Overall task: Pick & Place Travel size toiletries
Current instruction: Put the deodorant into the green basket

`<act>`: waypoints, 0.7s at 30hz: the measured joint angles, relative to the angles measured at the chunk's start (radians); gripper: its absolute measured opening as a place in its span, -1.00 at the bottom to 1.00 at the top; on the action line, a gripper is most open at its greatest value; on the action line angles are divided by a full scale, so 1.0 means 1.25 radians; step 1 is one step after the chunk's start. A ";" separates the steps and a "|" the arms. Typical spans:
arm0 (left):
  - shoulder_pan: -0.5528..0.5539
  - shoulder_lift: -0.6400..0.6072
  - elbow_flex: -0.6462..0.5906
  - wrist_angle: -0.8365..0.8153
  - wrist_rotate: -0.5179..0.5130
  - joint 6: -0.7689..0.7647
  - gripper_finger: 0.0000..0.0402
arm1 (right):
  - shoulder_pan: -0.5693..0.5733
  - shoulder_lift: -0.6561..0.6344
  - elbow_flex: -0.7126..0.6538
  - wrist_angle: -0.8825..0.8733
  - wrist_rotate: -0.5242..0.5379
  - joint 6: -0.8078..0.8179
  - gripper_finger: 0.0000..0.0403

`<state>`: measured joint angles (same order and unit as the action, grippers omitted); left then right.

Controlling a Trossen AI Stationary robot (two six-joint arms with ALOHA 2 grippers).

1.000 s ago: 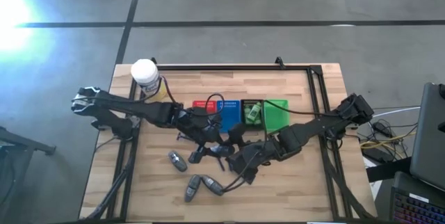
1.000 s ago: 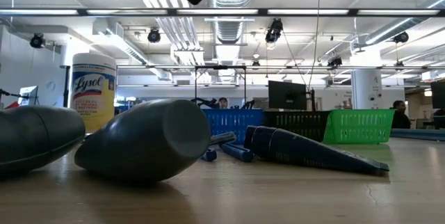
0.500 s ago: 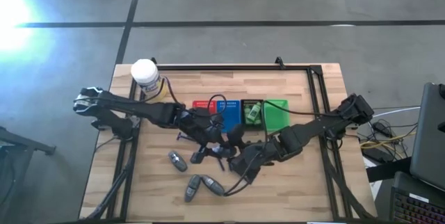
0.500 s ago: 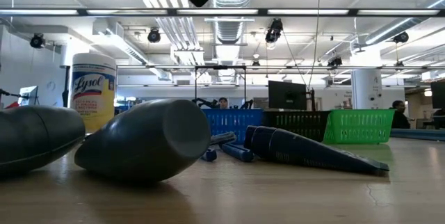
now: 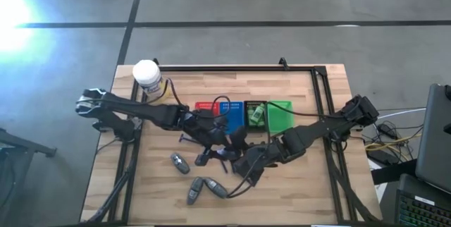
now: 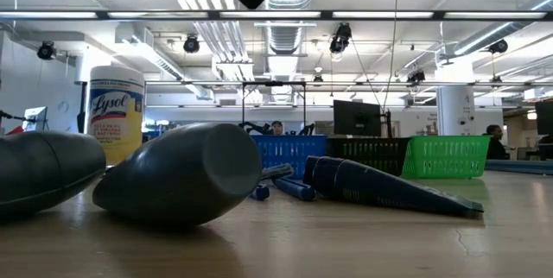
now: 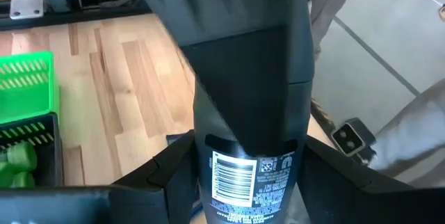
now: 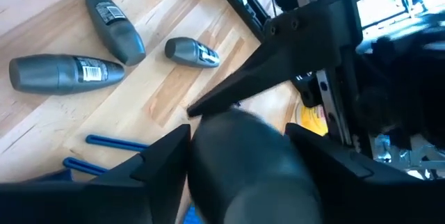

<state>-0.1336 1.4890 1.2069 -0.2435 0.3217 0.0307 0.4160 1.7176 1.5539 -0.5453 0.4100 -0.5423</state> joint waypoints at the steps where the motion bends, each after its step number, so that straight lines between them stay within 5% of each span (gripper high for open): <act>1: 0.001 0.003 0.000 0.001 0.001 -0.001 0.03 | 0.000 0.000 -0.001 -0.003 0.000 0.000 0.11; 10: 0.001 0.004 0.000 0.004 0.002 -0.008 0.04 | 0.000 0.000 -0.003 -0.003 0.000 0.019 0.05; 21: 0.001 -0.010 0.000 -0.049 -0.104 -0.029 0.41 | -0.002 -0.001 -0.003 -0.078 0.006 0.136 0.02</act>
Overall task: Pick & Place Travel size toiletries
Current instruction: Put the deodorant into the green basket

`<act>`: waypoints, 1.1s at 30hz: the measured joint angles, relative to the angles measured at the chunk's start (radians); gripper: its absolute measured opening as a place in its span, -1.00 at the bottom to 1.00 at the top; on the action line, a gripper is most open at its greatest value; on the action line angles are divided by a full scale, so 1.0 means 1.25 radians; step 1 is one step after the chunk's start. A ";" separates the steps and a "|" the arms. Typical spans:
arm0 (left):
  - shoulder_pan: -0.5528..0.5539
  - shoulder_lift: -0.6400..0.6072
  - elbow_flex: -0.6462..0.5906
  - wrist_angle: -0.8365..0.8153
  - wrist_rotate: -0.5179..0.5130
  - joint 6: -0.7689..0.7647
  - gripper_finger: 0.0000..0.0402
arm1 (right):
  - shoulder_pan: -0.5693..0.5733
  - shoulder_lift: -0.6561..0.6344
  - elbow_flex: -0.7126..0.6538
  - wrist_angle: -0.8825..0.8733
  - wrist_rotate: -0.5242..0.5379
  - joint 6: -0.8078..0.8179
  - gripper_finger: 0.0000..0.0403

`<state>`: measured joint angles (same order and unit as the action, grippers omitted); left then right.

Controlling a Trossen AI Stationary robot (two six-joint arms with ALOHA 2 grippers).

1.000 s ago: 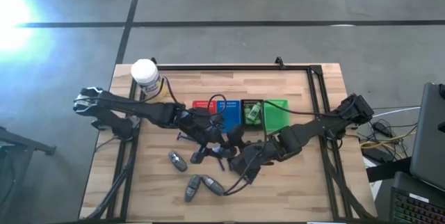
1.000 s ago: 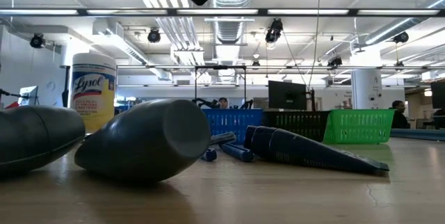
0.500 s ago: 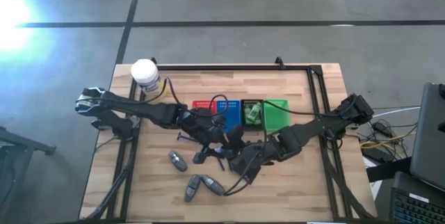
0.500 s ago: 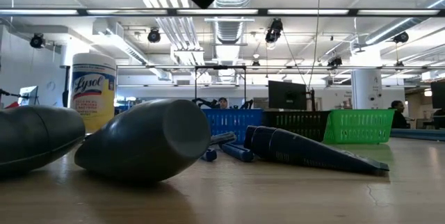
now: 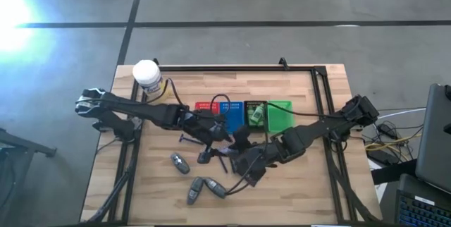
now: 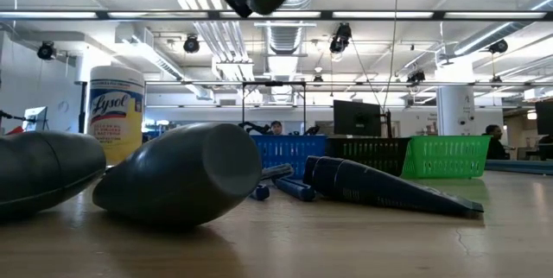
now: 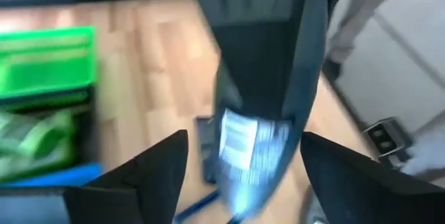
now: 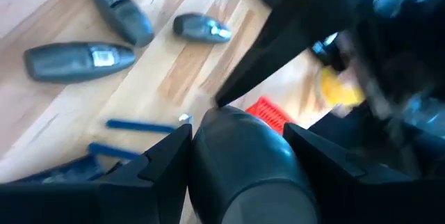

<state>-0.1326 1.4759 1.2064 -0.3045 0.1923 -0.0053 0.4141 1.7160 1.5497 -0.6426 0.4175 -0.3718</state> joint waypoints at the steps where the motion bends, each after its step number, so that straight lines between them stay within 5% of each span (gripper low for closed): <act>1: 0.000 -0.005 0.000 -0.016 -0.019 0.000 0.43 | 0.000 -0.001 0.000 -0.015 0.000 0.024 0.02; 9: 0.007 -0.042 -0.001 -0.208 -0.113 -0.021 0.51 | -0.002 -0.013 0.000 -0.185 0.075 0.249 0.01; 21: 0.006 -0.169 -0.112 -0.266 -0.128 -0.077 0.52 | 0.000 -0.124 -0.097 -0.502 0.352 0.984 0.04; 28: 0.010 -0.311 -0.222 -0.195 -0.176 -0.133 0.52 | -0.127 -0.216 -0.300 -0.539 0.253 1.433 0.04; 33: 0.023 -0.384 -0.292 -0.119 -0.189 -0.154 0.52 | -0.233 -0.258 -0.438 -0.370 0.183 1.476 0.04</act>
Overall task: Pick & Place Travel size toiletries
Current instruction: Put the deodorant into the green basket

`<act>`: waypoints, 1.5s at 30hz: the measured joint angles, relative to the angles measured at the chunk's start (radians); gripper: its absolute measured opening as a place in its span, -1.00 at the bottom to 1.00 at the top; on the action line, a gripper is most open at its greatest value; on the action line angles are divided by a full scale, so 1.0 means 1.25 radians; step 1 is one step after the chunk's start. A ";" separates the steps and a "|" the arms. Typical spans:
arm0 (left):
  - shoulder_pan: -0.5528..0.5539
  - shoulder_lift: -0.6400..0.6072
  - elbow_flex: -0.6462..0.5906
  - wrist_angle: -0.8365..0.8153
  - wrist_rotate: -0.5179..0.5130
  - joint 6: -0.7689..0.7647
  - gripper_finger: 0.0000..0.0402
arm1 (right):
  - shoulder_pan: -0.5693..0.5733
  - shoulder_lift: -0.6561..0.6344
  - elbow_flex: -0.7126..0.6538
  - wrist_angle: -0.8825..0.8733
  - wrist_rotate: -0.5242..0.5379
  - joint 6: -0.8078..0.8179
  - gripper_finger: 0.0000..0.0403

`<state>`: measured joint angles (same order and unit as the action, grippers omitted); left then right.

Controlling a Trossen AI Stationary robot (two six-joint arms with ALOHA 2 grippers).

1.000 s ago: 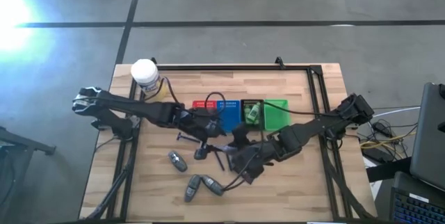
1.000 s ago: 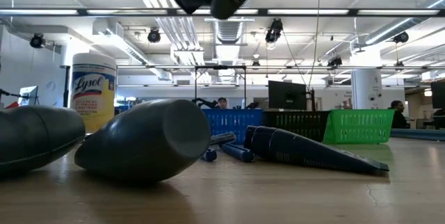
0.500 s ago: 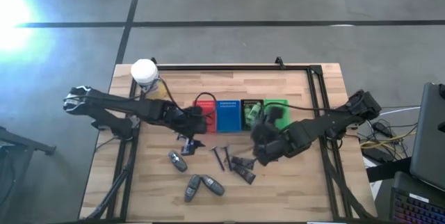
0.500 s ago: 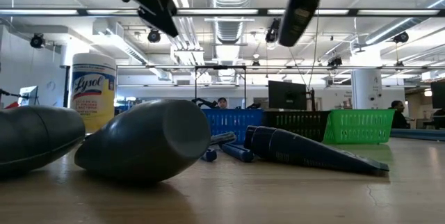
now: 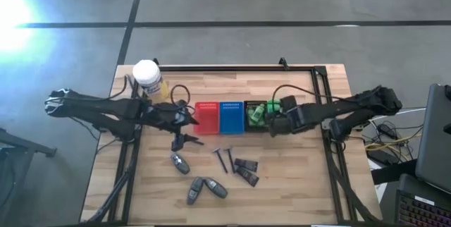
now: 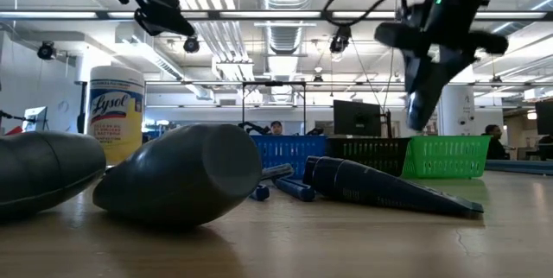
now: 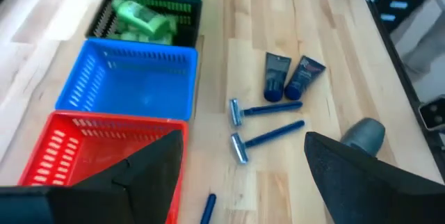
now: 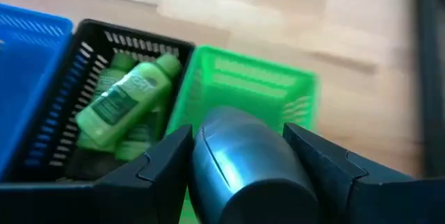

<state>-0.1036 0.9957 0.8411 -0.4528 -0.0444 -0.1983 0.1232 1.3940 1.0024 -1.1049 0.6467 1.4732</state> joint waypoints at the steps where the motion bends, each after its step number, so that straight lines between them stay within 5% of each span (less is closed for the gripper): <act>1: 0.003 -0.011 -0.012 0.007 0.000 -0.006 0.52 | -0.015 -0.004 -0.019 0.049 -0.003 -0.019 0.05; 5: 0.008 -0.048 -0.046 0.014 0.000 -0.019 0.52 | -0.073 0.000 -0.069 0.156 0.008 -0.082 0.05; 15: 0.008 -0.097 -0.101 0.007 0.004 -0.032 0.52 | -0.140 0.116 -0.056 0.168 0.056 -0.092 0.24; 28: -0.028 -0.092 -0.166 -0.204 0.213 0.024 0.52 | -0.080 0.183 0.071 0.146 -0.035 -0.244 0.69; 37: -0.179 0.011 -0.203 -0.086 0.191 0.229 0.44 | 0.007 0.153 0.190 0.066 -0.037 -0.326 0.75; 45: -0.185 0.178 -0.217 -0.041 0.144 0.263 0.44 | 0.060 0.153 0.256 0.001 -0.036 -0.305 0.69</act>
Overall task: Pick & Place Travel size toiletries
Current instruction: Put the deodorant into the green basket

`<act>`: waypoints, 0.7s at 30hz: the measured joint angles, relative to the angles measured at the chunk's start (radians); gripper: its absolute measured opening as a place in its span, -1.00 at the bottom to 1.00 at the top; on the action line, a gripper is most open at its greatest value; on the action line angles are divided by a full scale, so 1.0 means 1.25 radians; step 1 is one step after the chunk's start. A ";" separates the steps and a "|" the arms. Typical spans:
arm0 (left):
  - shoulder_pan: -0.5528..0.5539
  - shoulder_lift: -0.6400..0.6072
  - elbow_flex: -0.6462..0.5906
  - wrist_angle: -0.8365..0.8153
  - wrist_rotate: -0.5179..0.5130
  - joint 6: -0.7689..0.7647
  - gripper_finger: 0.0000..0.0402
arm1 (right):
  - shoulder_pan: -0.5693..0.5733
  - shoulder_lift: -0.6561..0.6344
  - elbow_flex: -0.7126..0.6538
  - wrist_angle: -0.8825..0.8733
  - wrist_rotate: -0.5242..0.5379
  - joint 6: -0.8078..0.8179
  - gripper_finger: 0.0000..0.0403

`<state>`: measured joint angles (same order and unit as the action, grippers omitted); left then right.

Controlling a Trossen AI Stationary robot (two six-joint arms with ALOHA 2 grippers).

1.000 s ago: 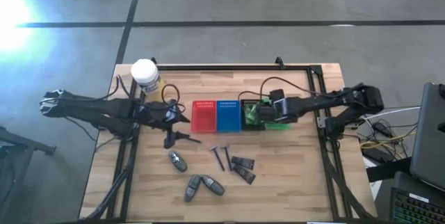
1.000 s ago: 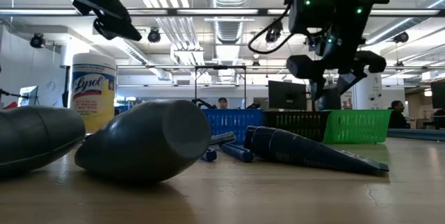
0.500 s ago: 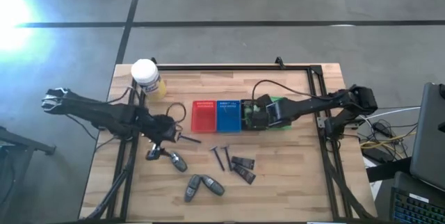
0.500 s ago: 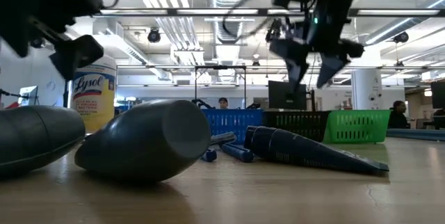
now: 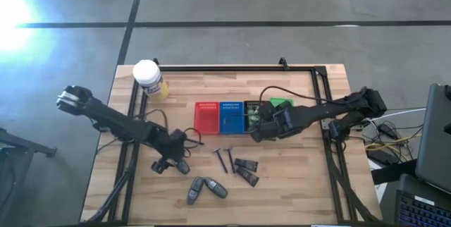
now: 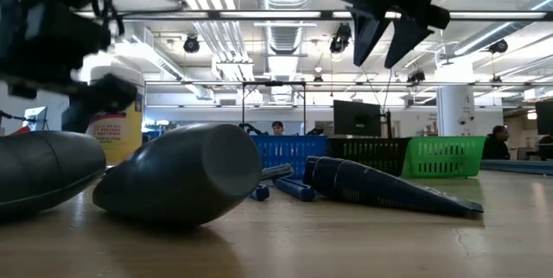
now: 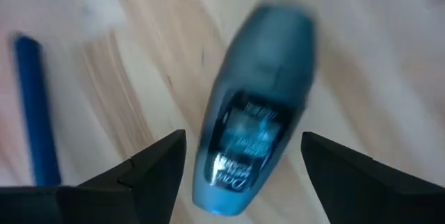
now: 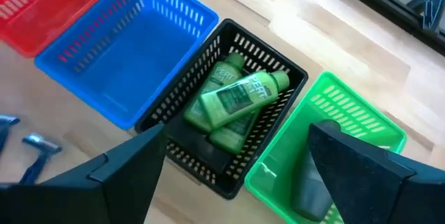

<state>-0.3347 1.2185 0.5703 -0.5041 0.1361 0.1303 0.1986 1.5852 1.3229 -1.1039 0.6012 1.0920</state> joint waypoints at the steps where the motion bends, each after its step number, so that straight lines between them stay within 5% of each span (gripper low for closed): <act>1: 0.000 0.021 -0.001 -0.003 -0.003 0.007 0.44 | 0.005 0.000 0.003 -0.002 0.000 0.000 0.68; 12: 0.004 0.151 0.006 0.026 -0.018 -0.012 0.41 | 0.046 0.000 0.003 -0.019 -0.005 0.028 0.62; 21: 0.005 0.124 0.018 0.047 -0.029 -0.030 -0.08 | 0.060 0.000 0.010 -0.012 -0.022 0.043 0.55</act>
<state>-0.3286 1.3738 0.5922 -0.4449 0.0994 0.0928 0.2731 1.5852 1.3352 -1.1184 0.5740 1.1454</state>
